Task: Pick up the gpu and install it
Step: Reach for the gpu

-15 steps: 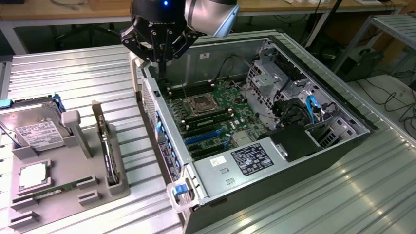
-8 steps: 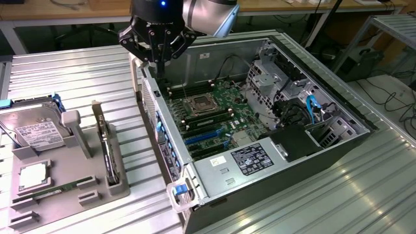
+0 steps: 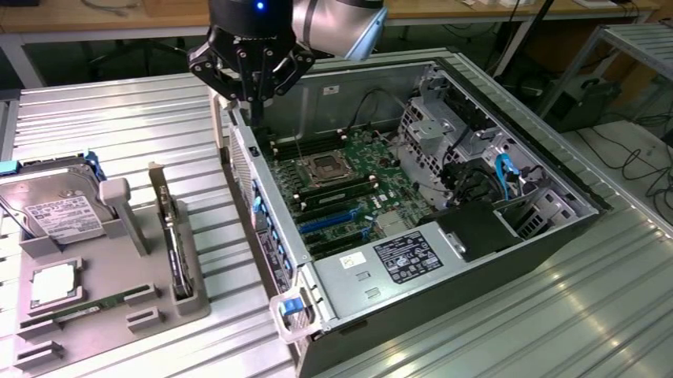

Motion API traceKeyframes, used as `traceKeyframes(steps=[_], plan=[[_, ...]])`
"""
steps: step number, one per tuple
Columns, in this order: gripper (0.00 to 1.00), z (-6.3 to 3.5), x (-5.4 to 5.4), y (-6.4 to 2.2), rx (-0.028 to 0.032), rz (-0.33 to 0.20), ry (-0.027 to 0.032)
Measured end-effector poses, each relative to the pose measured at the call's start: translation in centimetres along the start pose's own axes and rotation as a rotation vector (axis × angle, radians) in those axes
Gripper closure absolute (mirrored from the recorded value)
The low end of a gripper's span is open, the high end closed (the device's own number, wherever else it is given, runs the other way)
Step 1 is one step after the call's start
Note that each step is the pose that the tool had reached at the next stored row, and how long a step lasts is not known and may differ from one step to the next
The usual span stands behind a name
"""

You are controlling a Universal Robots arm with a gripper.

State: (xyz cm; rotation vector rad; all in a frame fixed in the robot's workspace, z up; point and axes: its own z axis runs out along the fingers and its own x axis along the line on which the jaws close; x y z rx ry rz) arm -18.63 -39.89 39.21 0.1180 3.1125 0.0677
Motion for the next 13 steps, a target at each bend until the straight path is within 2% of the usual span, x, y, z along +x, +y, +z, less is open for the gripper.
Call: traceKeyframes(steps=[13], plan=[[0.89, 0.0, 0.61, -0.05, 0.0, 0.0, 0.0]])
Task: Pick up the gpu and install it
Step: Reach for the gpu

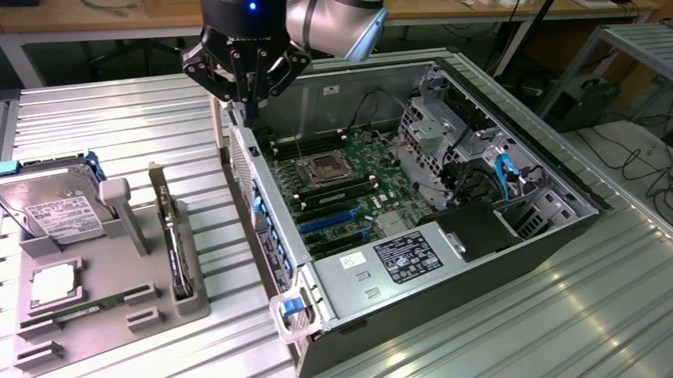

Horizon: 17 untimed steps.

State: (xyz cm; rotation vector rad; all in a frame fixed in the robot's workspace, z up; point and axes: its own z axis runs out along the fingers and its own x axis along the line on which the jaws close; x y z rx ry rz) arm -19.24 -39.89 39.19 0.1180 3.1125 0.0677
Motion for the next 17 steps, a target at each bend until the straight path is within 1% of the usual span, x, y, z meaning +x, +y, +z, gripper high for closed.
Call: traceKeyframes(steps=[17], plan=[[0.89, 0.01, 0.67, -0.05, 0.0, 0.0, 0.0]])
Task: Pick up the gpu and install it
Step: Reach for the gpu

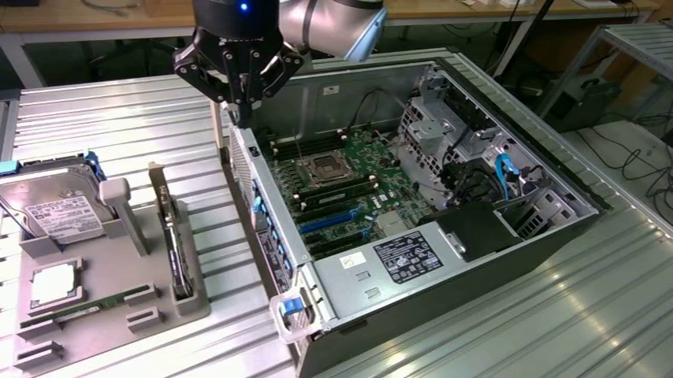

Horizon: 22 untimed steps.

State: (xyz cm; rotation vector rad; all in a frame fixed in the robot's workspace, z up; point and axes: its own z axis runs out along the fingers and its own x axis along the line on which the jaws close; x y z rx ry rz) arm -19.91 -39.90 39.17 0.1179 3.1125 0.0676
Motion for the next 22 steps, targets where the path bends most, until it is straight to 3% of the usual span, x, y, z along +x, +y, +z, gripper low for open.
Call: traceKeyframes(steps=[22], plan=[[0.89, 0.02, 1.03, -0.09, 0.0, 0.0, 0.0]])
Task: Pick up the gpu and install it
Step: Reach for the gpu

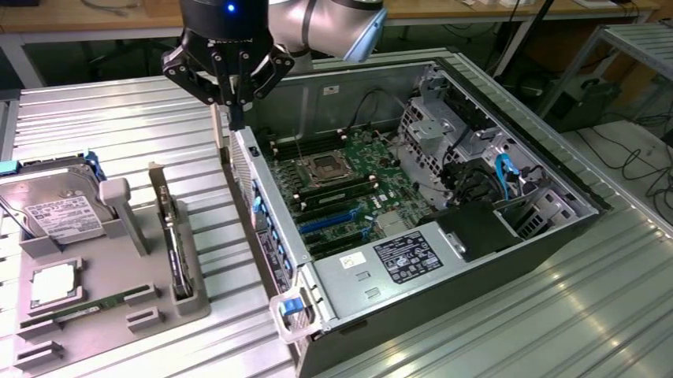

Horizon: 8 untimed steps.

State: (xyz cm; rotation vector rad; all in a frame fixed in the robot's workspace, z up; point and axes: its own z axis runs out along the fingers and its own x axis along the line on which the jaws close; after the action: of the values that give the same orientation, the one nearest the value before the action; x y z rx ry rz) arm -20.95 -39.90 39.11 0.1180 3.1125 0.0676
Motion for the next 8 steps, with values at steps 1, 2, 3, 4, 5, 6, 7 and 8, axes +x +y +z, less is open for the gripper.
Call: traceKeyframes(steps=[1, 2, 3, 4, 5, 6, 7, 8], plan=[[0.89, 0.0, 0.04, 0.0, 0.0, 0.0, 0.0], [0.89, 0.01, 0.09, -0.01, 0.0, 0.0, 0.0], [0.89, 0.01, 0.13, -0.01, 0.0, 0.0, 0.0], [0.89, 0.01, 0.18, -0.01, 0.0, 0.0, 0.0], [0.89, 0.01, 0.23, -0.02, 0.0, 0.0, 0.0], [0.89, 0.01, 0.27, -0.02, 0.0, 0.0, 0.0], [0.89, 0.01, 0.31, -0.03, 0.0, 0.0, 0.0], [0.89, 0.02, 0.36, -0.03, 0.0, 0.0, 0.0]])
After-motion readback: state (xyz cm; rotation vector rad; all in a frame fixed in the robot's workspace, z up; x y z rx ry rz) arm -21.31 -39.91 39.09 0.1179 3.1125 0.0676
